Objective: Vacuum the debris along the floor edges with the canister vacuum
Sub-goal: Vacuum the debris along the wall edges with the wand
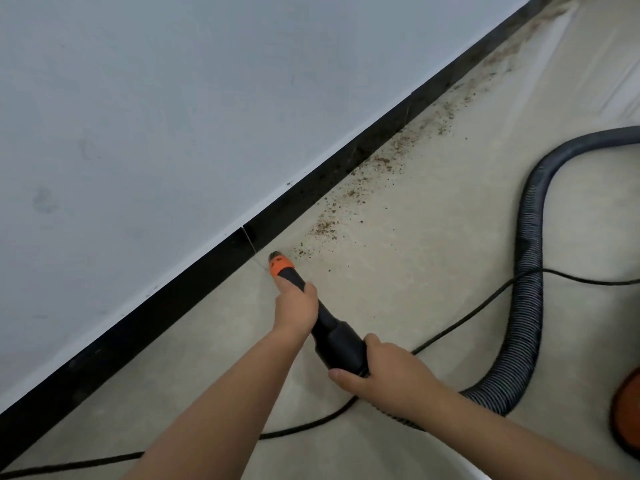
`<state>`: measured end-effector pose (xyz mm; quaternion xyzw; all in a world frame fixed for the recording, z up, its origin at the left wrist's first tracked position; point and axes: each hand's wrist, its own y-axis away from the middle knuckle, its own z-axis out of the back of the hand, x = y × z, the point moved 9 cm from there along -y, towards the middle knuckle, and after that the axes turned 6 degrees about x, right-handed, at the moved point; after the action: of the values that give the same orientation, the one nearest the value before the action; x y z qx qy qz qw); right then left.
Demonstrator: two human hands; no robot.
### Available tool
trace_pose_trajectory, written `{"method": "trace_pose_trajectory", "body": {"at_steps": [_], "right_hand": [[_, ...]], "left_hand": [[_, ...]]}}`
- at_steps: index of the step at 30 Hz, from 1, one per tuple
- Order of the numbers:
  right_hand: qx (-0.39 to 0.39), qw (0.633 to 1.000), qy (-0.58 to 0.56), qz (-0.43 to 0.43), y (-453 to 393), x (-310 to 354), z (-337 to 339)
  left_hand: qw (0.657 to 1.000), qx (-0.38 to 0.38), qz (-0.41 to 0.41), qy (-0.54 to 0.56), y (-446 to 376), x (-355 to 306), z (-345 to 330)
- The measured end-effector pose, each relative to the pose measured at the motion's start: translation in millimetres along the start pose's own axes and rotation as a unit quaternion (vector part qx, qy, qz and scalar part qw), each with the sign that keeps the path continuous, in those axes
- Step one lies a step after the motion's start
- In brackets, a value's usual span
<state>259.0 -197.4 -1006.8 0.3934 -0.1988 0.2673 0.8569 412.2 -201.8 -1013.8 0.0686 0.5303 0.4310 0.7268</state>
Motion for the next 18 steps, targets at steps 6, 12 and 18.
{"method": "trace_pose_trajectory", "body": {"at_steps": [6, 12, 18], "right_hand": [[0.007, 0.999, 0.024, -0.035, 36.4, -41.1, 12.0], [-0.012, 0.998, 0.016, -0.062, 65.3, -81.4, 22.5], [-0.018, 0.997, 0.001, -0.074, 79.1, -109.3, 27.9]], "left_hand": [[1.000, 0.026, 0.010, -0.008, 29.6, -3.9, -47.3], [0.998, 0.049, 0.016, -0.018, 49.3, -15.4, -90.6], [0.997, 0.071, 0.027, -0.022, 65.4, -19.0, -119.1]]}}
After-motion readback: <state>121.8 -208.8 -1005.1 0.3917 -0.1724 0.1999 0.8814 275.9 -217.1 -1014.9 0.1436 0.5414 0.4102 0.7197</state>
